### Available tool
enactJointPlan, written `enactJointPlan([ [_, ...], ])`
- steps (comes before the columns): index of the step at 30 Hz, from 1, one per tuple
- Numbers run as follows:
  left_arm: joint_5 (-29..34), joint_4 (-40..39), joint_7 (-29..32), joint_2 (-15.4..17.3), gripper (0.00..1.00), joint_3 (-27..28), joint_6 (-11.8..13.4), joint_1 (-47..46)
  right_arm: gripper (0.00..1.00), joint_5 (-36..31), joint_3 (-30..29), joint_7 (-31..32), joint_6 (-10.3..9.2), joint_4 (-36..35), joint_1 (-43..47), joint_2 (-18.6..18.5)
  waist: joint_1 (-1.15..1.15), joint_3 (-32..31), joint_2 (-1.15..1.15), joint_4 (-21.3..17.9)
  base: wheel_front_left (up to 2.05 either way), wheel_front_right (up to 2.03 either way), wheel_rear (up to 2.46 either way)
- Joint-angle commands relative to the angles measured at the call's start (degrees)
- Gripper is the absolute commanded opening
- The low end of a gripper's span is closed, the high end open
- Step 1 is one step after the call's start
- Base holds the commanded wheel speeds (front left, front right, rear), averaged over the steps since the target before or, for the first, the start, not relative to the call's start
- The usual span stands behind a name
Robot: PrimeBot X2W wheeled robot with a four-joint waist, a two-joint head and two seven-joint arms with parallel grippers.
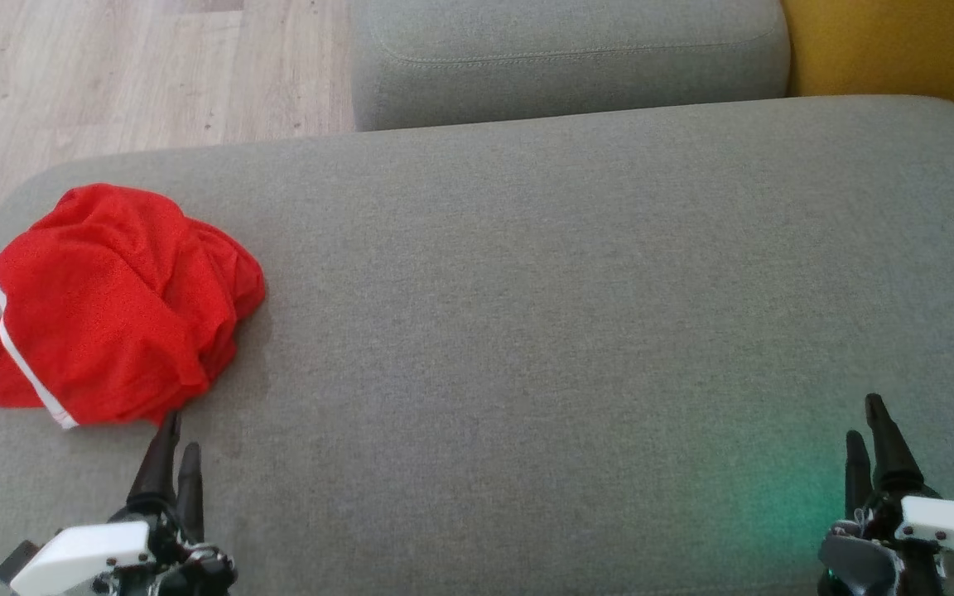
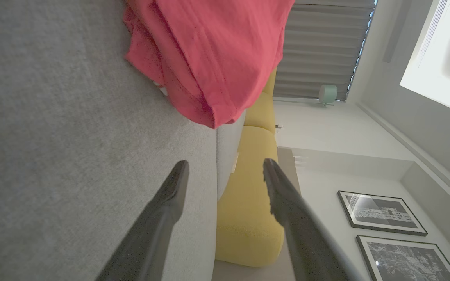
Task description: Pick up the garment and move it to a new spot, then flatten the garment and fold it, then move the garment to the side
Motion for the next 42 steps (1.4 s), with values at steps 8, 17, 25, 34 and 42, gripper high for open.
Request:
enactJointPlan([
  [8, 0.8, -2.9, -1.5, 0.5, 1.00, -0.2, -0.2, -2.2, 1.00, -2.2, 0.6, -1.7, 0.00, -2.4, -2.4, -0.1, 0.00, -0.3, 0.00, 0.0, 0.00, 0.00, 0.00],
  [17, 4.2, -3.7, -3.0, 0.6, 1.00, 2.2, -0.2, -2.6, 1.00, -7.9, 0.4, -3.2, -0.01, -2.4, -3.3, -0.2, 0.00, -0.5, 0.00, 0.1, 0.00, 0.00, 0.00],
  [25, 9.0, -5.8, -4.4, 0.6, 1.00, 3.0, 0.0, -3.2, 1.00, -17.9, 0.4, -4.5, -0.01, -5.5, -3.8, -0.2, 0.00, -0.4, 0.00, 0.3, 0.00, 0.00, 0.00],
  [34, 15.7, -10.9, -5.9, 0.7, 1.00, 2.9, 0.9, -3.2, 1.00, -31.5, 2.1, -6.1, -0.01, -11.1, -4.4, -0.2, 0.00, -0.4, 0.00, 0.7, 0.00, 0.00, 0.00],
  [42, 22.5, -14.8, -7.2, 0.7, 1.00, 0.7, 3.2, -2.9, 1.00, -42.0, 3.9, -7.4, -0.02, -13.4, -4.0, -0.3, 0.00, -0.5, 0.00, 1.1, 0.00, 0.00, 0.00],
])
